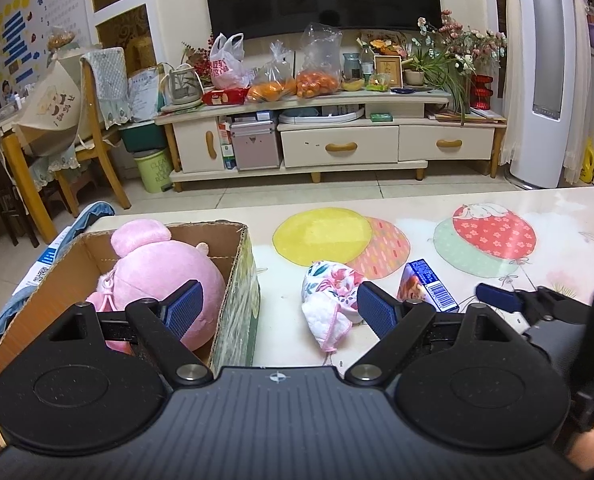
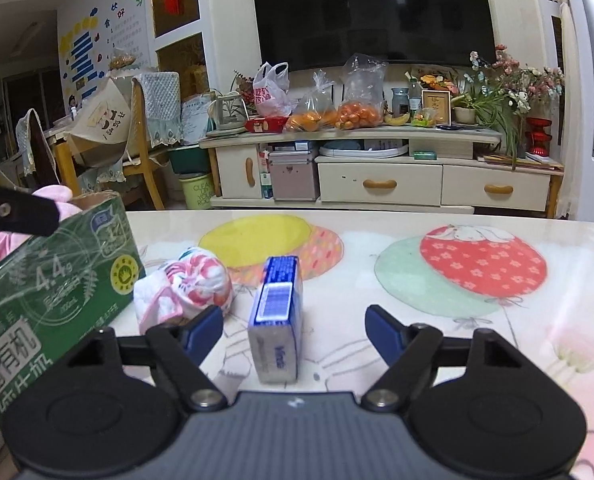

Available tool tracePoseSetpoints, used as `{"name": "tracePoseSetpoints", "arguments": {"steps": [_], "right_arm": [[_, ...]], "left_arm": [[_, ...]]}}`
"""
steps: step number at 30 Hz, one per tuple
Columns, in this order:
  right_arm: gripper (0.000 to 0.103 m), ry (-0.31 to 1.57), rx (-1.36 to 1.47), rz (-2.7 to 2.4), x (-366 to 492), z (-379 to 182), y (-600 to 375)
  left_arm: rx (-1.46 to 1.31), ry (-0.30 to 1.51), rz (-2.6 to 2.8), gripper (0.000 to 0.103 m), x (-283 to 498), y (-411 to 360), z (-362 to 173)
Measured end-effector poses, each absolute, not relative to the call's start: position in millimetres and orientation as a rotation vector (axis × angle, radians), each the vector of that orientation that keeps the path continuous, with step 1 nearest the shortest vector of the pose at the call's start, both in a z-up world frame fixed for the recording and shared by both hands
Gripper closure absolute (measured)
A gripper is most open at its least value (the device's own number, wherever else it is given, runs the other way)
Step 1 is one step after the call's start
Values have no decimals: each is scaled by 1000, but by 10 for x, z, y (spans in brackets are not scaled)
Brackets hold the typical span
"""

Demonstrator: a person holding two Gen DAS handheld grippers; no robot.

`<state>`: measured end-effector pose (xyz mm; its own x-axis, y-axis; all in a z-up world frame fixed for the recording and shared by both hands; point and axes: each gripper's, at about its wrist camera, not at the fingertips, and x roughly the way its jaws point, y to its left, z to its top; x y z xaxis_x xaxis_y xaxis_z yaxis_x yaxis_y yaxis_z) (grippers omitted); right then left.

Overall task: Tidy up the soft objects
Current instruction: 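Close left tool on the floral white cloth while right tool grasps the blue Vinda tissue box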

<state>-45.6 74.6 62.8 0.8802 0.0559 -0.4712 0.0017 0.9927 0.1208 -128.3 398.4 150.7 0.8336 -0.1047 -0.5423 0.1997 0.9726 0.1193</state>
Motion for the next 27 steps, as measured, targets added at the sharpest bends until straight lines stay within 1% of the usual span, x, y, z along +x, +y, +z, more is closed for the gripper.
{"name": "tracePoseSetpoints", "arguments": {"steps": [1, 3, 7, 10, 12, 13, 15, 18, 27], "right_arm": [[29, 502, 121, 32, -426, 616, 747], [36, 512, 125, 39, -378, 597, 759], [42, 527, 119, 46, -309, 566, 786], [56, 537, 116, 56, -276, 546, 790], [67, 542, 105, 56, -269, 539, 795], [69, 543, 99, 56, -273, 539, 792], [78, 541, 103, 62, -296, 545, 767], [80, 538, 91, 60, -349, 567, 731], [79, 563, 52, 26, -701, 595, 483]], "left_arm": [[175, 564, -163, 0, -1283, 3979, 1504], [175, 568, -168, 0, -1277, 3969, 1492], [176, 570, -167, 0, -1283, 3934, 1477], [174, 574, -169, 0, -1280, 3902, 1463], [175, 578, -171, 0, -1277, 3871, 1447], [176, 580, -174, 0, -1279, 3853, 1439], [179, 581, -178, 0, -1276, 3814, 1422], [179, 587, -183, 0, -1262, 3748, 1387], [184, 605, -207, 0, -1163, 3488, 1156]]}}
